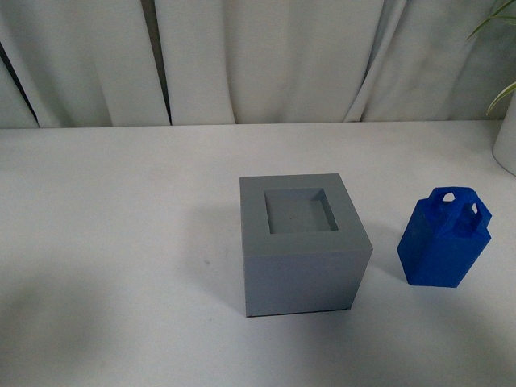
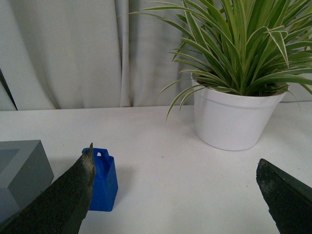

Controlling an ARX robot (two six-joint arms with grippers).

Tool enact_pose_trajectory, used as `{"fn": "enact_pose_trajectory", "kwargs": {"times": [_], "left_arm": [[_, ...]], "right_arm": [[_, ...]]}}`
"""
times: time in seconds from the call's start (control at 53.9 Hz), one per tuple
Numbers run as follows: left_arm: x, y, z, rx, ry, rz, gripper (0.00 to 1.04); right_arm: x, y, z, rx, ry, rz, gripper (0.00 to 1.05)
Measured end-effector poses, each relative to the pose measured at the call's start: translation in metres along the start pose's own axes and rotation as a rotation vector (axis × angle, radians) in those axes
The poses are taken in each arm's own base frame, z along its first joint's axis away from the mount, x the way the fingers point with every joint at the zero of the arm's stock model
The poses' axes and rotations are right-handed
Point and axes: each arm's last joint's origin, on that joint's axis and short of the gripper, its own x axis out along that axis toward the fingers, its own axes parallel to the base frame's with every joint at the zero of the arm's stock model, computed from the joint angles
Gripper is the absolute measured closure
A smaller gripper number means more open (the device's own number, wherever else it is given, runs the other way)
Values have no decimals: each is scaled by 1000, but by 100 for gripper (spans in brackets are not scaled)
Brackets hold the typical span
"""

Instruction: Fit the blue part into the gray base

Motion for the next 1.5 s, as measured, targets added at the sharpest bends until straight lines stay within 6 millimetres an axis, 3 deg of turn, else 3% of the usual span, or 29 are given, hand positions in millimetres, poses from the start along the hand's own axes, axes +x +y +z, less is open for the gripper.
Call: {"fn": "enact_pose_trajectory", "kwargs": {"times": [0.909,1.076,1.206,1.317,1.503], "left_arm": [[0,0,0,0,0,0,6],[0,0,0,0,0,0,6],[0,0,0,0,0,0,6],[0,0,0,0,0,0,6],[0,0,0,0,0,0,6]], "right_arm": [[0,0,0,0,0,0,7],[5,0,0,32,157,23,7],[30,-1,44,26,126,129,7],[63,1,73,-31,218,264,7],[120,19,93,-231,474,580,7]]}}
